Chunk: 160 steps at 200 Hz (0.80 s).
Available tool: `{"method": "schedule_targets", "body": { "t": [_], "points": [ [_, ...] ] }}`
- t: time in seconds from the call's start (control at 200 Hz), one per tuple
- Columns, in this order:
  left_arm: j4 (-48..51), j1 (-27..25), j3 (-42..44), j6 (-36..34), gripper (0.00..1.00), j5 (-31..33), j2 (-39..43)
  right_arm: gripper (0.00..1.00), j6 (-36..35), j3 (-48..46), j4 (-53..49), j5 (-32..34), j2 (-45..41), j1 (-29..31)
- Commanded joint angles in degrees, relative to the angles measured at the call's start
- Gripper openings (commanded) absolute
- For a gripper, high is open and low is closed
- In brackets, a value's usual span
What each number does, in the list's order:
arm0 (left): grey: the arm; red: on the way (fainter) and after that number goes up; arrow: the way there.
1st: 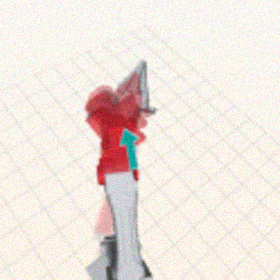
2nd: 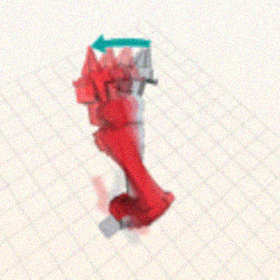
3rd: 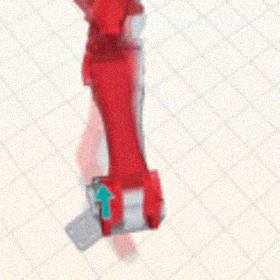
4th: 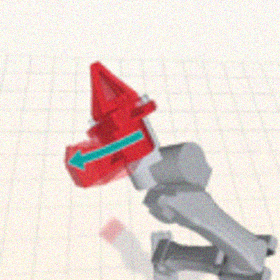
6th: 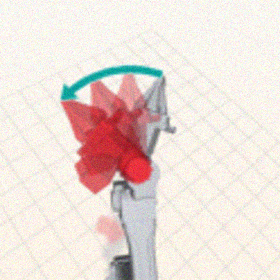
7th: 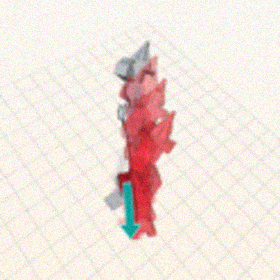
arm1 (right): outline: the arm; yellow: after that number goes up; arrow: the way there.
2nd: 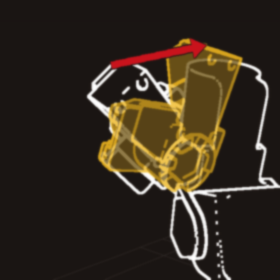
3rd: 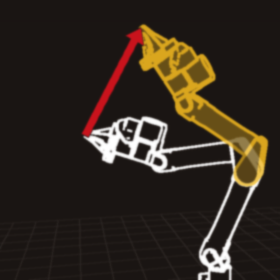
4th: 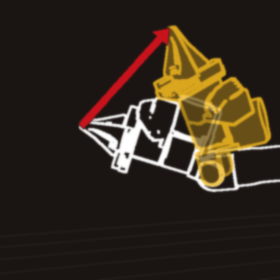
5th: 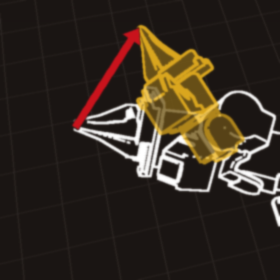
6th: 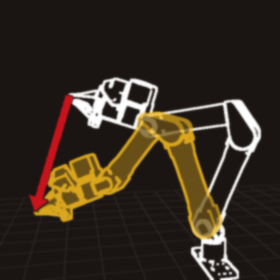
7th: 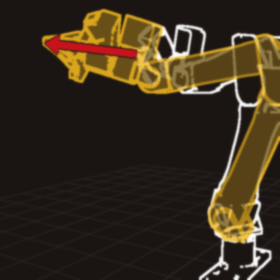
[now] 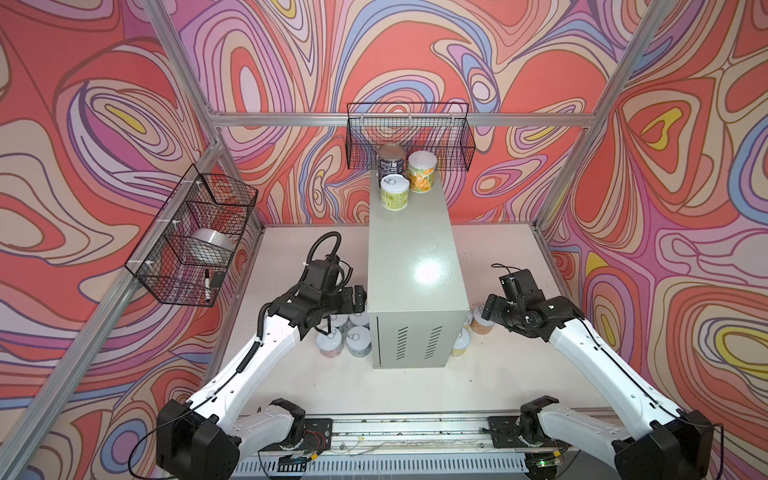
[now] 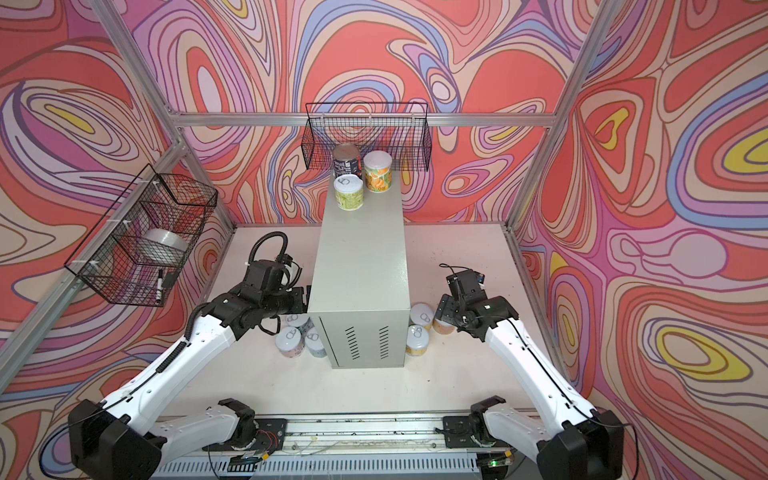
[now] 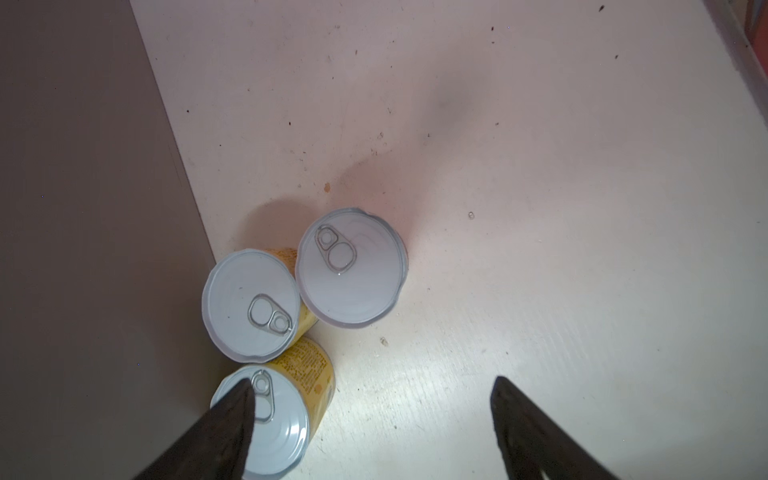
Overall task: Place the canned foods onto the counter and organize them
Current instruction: 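Withdraw the right gripper to the cans while lowering the left gripper over its cans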
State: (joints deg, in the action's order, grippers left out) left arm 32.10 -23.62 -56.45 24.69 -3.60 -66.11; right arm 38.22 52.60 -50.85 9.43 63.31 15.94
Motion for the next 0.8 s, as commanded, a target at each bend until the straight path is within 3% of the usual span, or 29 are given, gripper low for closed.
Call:
{"method": "schedule_targets", "body": {
  "t": [0.0,0.24,0.466,0.796],
  "points": [
    [-0.5,0.23,0.87,-0.09,0.97,0.0,-0.41,0.93,0.74,-2.32,6.93,-4.0,1.08,-2.29],
    [0.59,0.25,1.52,0.07,0.97,1.44,0.36,0.97,-1.01,-1.89,10.24,-6.62,5.71,-3.95],
    [17.06,0.18,-0.44,9.16,0.96,13.31,2.0,0.97,-0.74,-1.57,10.61,-6.82,5.04,-4.15],
    [15.25,0.17,10.97,18.13,0.97,11.79,8.68,0.96,-0.97,-4.06,11.51,-7.13,5.56,-4.2]
  ]
}}
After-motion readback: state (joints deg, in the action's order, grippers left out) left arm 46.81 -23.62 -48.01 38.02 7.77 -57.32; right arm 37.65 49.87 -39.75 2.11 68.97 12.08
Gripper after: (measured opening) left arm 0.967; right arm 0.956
